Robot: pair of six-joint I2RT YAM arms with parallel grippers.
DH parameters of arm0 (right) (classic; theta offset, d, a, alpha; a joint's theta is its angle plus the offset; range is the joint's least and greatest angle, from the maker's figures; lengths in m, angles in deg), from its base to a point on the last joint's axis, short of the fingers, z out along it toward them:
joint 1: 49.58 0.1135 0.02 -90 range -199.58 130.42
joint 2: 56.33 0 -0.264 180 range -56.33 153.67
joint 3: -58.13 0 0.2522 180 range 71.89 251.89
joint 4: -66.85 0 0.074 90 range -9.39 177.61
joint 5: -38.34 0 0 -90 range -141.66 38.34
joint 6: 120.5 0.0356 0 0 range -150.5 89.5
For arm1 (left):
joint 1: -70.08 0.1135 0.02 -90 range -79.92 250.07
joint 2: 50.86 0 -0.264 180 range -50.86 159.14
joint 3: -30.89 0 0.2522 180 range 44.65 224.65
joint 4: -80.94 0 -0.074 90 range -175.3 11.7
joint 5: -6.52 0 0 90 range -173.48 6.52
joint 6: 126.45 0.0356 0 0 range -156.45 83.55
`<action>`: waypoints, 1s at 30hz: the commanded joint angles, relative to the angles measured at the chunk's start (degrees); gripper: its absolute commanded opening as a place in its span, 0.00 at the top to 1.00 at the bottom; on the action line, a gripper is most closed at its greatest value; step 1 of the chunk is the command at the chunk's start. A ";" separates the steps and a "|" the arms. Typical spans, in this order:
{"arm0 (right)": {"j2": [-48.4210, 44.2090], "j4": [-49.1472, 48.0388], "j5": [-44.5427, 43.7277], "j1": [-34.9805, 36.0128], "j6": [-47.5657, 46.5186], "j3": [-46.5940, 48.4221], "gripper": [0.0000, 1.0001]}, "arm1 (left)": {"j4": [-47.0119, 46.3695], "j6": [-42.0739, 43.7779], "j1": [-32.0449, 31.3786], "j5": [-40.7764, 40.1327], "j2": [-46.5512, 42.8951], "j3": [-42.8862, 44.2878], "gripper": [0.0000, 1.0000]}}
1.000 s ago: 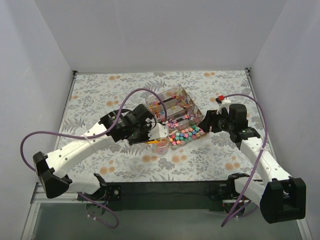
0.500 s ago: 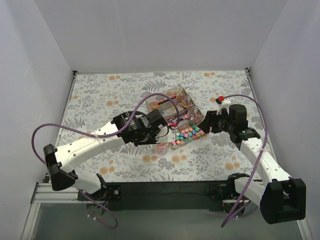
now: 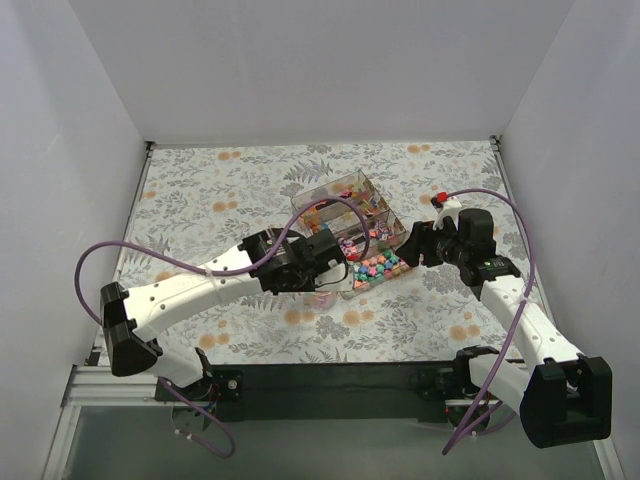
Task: Pack the candies
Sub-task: Place the fake candies in the packing bottle.
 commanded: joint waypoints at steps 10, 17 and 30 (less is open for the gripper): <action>0.14 -1.61 1.62 0.22 0.48 -0.15 0.32 | 1.41 -1.04 -3.02 -6.18 -0.36 3.06 1.00; 0.76 -1.79 3.38 0.22 0.74 0.03 0.33 | -9.04 -4.37 0.06 -0.39 -2.99 4.48 1.00; 1.46 -1.08 -0.03 0.31 0.21 0.20 0.35 | -15.85 -14.58 3.67 13.34 12.54 11.92 1.00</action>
